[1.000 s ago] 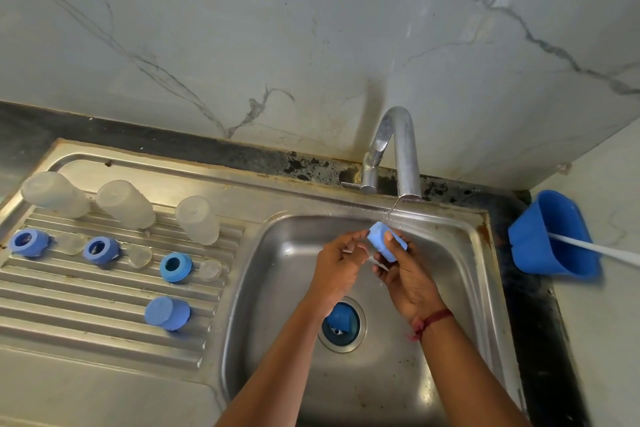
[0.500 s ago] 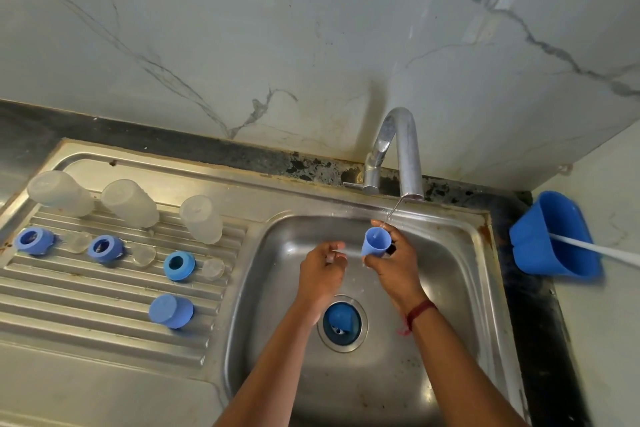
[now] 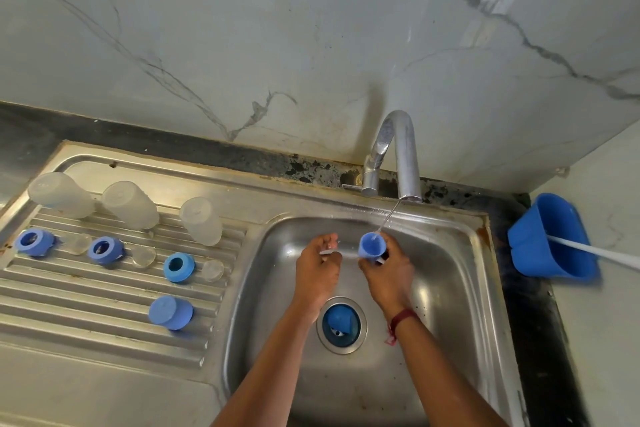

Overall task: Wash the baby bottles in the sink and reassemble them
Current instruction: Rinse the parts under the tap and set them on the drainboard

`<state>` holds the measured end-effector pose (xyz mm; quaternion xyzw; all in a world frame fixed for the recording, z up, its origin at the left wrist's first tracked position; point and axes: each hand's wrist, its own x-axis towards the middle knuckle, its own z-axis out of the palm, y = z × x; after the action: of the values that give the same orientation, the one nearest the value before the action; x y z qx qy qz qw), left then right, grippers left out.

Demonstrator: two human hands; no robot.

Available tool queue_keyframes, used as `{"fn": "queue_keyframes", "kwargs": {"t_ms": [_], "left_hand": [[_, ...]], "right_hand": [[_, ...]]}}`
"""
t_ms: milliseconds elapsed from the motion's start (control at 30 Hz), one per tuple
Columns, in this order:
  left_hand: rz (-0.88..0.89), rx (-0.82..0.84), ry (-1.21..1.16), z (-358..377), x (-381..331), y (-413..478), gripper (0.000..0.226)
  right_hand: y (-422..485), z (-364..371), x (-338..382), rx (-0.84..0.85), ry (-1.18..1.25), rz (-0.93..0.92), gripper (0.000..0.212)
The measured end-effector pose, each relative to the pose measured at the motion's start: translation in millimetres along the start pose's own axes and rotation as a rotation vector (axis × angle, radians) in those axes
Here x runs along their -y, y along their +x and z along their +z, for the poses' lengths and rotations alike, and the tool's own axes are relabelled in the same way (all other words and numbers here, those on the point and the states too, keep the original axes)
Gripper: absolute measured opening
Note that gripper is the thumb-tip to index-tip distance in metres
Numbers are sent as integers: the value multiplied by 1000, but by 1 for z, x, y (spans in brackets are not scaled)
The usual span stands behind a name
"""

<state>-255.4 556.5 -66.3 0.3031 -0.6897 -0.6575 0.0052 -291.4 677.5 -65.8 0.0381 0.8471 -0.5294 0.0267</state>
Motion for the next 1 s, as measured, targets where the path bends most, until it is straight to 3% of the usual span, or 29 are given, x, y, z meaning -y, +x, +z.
{"fn": "queue_keyframes", "kwargs": {"t_ms": [133, 267, 400, 633, 1000], "left_hand": [[2, 1, 10, -2, 3, -3, 38], [-11, -5, 11, -6, 7, -10, 34], [-92, 10, 16, -16, 21, -25, 26], [-186, 92, 53, -34, 48, -53, 27], [-93, 90, 76, -61, 33, -95, 27]], "right_hand": [[-1, -2, -4, -61, -7, 25, 45], [-8, -7, -17, 72, -142, 14, 61], [-27, -16, -26, 68, -131, 137, 70], [-61, -28, -25, 67, -195, 147, 37], [-94, -40, 5, -28, -59, 94, 53]]}}
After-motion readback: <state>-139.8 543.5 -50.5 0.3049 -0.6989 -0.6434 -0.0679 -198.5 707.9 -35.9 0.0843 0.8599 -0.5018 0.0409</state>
